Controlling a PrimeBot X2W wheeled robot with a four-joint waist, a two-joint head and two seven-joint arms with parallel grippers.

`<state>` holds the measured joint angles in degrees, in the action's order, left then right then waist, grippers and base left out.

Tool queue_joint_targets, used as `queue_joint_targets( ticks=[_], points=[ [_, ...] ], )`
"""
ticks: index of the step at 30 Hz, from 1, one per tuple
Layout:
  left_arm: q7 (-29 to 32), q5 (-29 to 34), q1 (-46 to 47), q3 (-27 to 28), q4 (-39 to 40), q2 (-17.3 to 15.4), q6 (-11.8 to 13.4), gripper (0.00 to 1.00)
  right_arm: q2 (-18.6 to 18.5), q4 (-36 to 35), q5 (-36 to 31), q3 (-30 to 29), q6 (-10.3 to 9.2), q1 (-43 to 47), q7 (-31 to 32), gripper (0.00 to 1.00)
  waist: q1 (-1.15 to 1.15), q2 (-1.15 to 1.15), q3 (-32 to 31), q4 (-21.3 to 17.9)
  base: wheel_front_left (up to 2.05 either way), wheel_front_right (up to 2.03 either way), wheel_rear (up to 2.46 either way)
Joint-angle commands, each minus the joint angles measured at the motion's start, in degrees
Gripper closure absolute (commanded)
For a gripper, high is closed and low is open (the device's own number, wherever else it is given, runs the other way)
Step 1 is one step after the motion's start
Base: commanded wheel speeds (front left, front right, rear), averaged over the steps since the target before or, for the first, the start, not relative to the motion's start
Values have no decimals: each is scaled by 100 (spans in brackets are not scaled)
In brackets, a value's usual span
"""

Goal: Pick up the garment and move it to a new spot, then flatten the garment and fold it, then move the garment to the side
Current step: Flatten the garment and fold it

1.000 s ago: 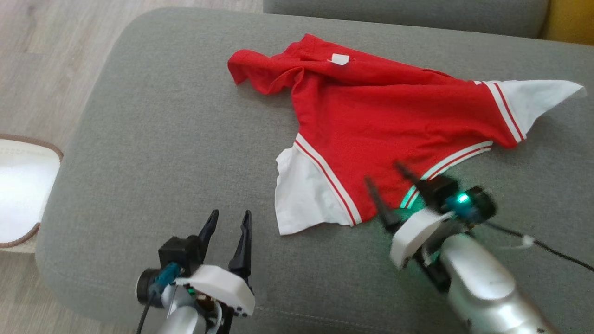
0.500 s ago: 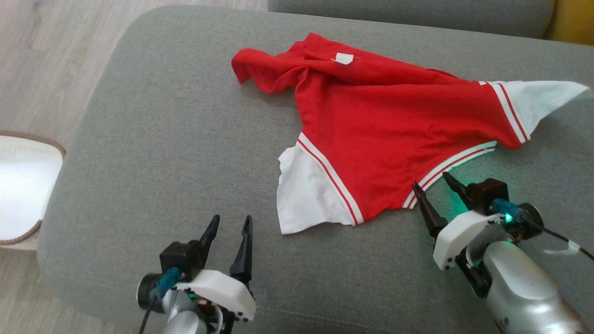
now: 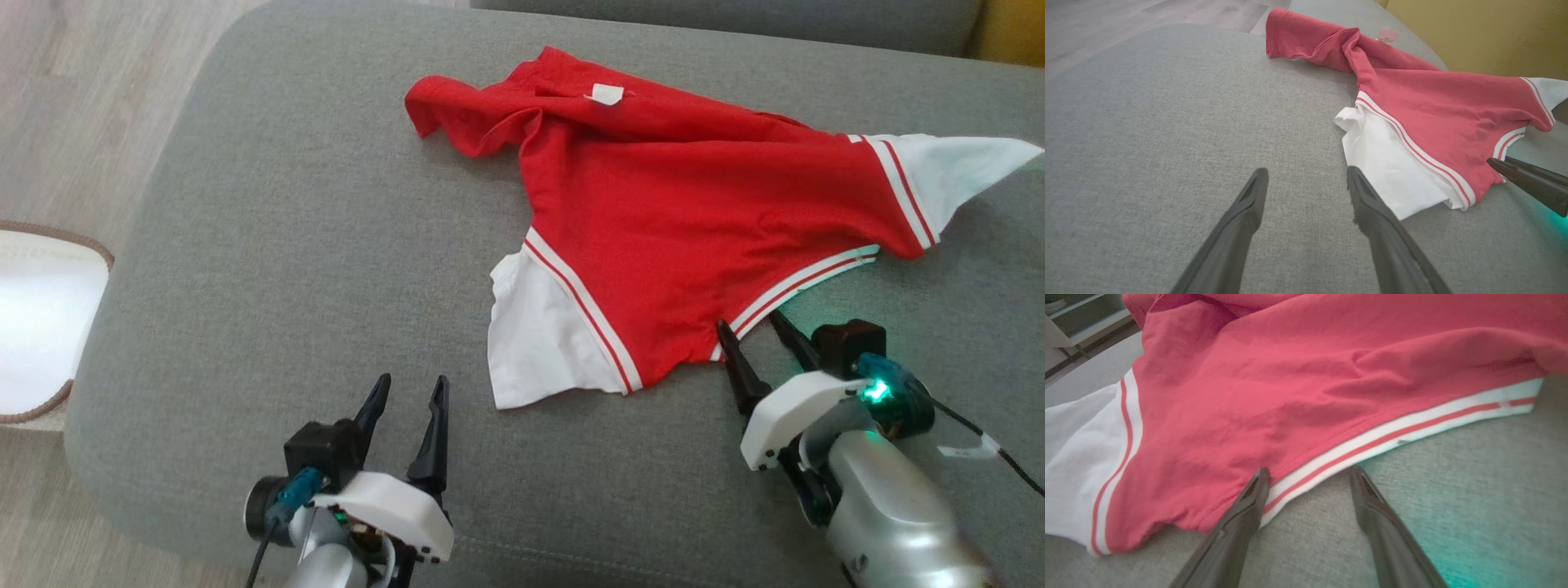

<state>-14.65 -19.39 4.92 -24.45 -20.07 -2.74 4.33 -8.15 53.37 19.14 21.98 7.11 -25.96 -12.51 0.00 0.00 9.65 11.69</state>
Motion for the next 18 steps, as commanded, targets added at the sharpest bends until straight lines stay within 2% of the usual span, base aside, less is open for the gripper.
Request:
queue_joint_targets(
  ticks=[1, 2, 3, 4, 7, 10, 18],
  points=[
    [-35, -13, 177, 159, 175, -14, 8, 0, 159, 54, 57, 158, 37, -37, 100, 14, 0, 0, 16, 26, 0, 0, 0],
    [-35, -17, 172, 158, 172, -14, 11, 0, 174, 76, 62, 179, 37, -56, 107, 51, 0, 0, 24, 37, 0, 0, 0],
    [-35, -19, 168, 151, 170, -14, 10, 0, 180, 98, 42, 225, 37, -79, 109, 78, 0, 0, 32, 50, 0, 0, 0],
    [-35, -24, 166, 144, 166, -14, 10, 0, 183, 125, 42, 242, 37, -101, 105, 100, 0, 0, 42, 59, 0, 0, 0],
    [-35, -45, 164, 128, 162, -14, 19, 0, 171, 189, 75, 229, 37, -200, 62, 100, 0, 0, 69, 76, 0, 0, 0],
    [-35, -67, 177, 106, 173, -14, 27, 0, -4, 223, 58, 60, 37, -374, -42, 100, 0, 0, 102, 90, 0, 0, 0],
    [-35, -76, 222, 41, 199, -14, -9, 0, -1080, 395, -510, -252, 37, -1229, -2, 100, 0, 0, 207, 142, 0, 0, 0]
  ],
)
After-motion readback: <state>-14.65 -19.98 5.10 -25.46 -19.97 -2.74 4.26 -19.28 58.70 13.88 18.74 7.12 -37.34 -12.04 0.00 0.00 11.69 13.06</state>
